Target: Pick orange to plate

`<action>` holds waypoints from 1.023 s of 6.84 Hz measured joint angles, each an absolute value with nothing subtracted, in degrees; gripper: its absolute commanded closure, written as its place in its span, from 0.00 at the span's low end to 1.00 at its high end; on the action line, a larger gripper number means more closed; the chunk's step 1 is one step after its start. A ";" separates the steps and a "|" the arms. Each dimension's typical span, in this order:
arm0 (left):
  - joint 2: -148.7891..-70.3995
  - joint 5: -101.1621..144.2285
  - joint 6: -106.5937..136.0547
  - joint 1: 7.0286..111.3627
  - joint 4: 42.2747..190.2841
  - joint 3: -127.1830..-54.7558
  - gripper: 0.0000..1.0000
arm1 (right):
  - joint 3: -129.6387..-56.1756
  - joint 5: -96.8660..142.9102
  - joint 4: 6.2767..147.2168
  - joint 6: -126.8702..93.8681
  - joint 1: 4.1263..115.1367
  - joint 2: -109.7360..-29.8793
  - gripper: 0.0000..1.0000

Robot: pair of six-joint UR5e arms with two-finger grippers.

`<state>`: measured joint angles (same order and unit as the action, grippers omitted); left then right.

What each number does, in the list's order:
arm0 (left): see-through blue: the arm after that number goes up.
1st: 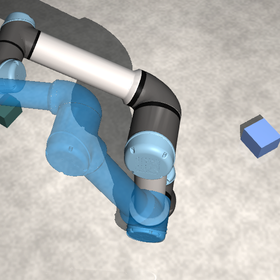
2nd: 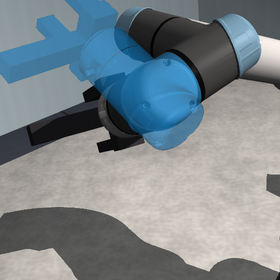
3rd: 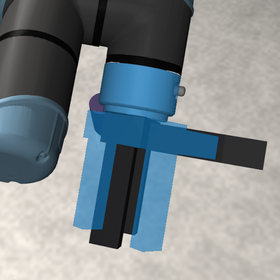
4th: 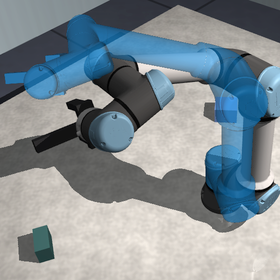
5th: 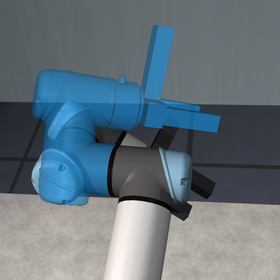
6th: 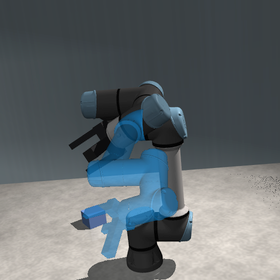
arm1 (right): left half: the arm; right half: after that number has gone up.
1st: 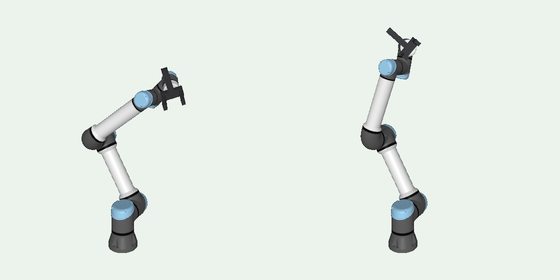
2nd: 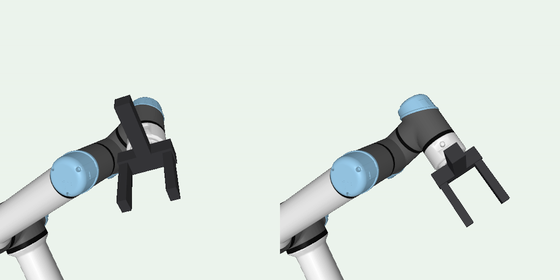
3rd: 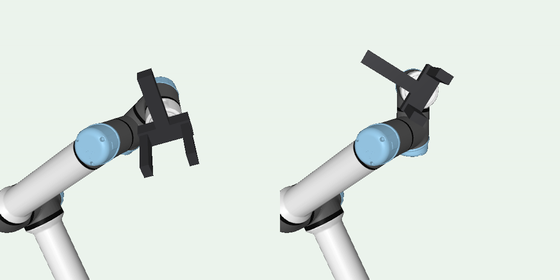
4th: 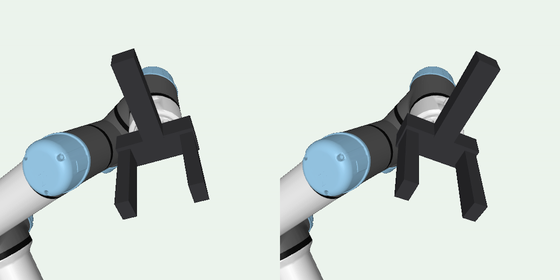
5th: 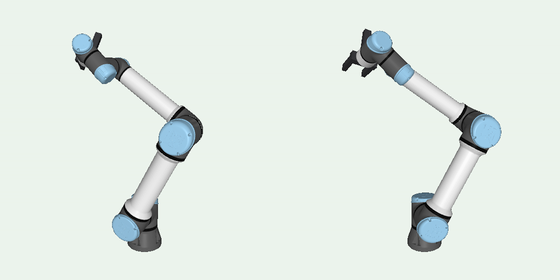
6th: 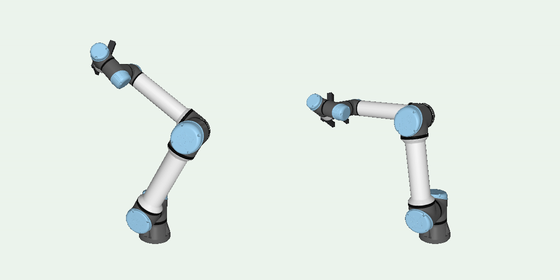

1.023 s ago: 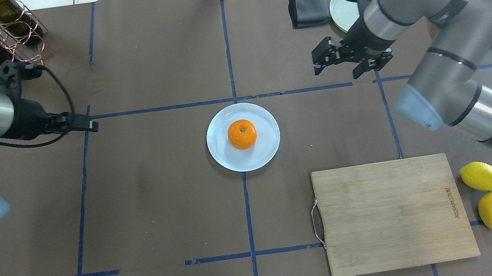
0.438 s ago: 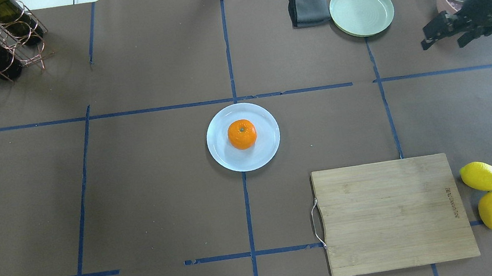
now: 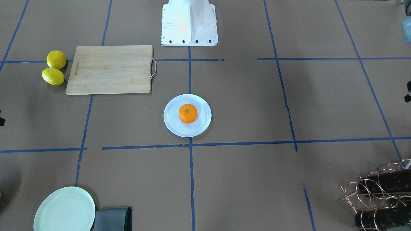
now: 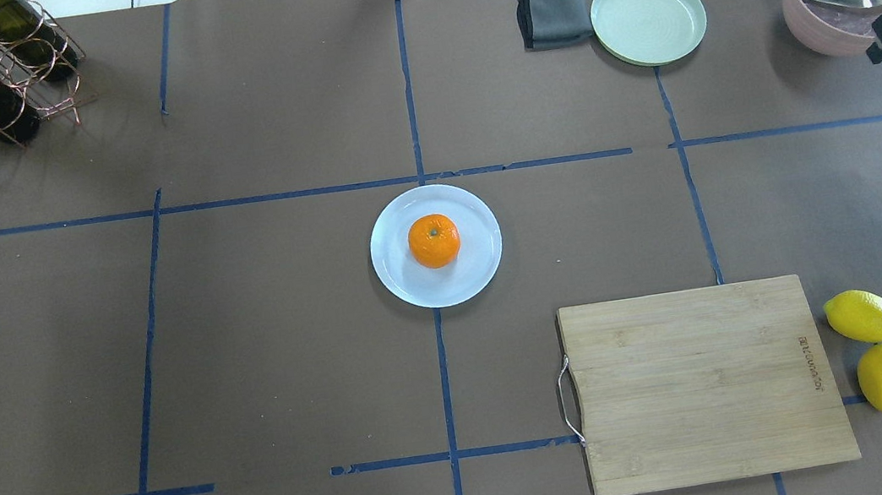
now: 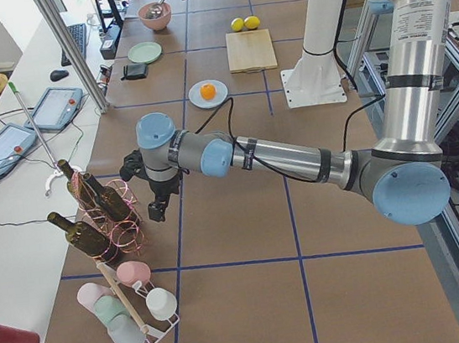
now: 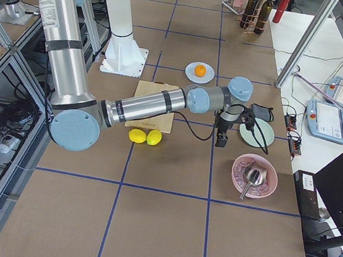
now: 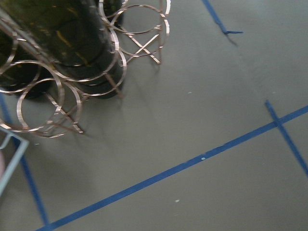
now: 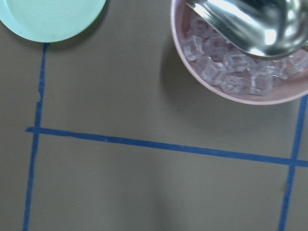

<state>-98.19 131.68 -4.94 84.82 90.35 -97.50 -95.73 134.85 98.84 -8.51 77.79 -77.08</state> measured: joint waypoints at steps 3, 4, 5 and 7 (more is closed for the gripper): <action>-98.53 133.93 -5.68 87.09 82.60 -97.74 0.00 | -96.76 134.99 105.00 4.43 84.27 -80.76 0.00; -96.62 136.25 -5.78 87.21 82.47 -98.39 0.00 | -97.68 135.04 105.15 5.12 84.86 -81.97 0.00; -93.80 139.91 -6.12 87.24 84.83 -98.40 0.00 | -98.09 135.07 105.15 5.35 85.07 -82.53 0.00; -91.61 142.69 -6.44 87.26 90.84 -96.88 0.00 | -98.34 135.09 105.02 5.44 85.15 -82.97 0.00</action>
<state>-91.61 142.69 -6.44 87.26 90.84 -96.88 -98.34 135.09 105.02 5.44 85.15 -82.97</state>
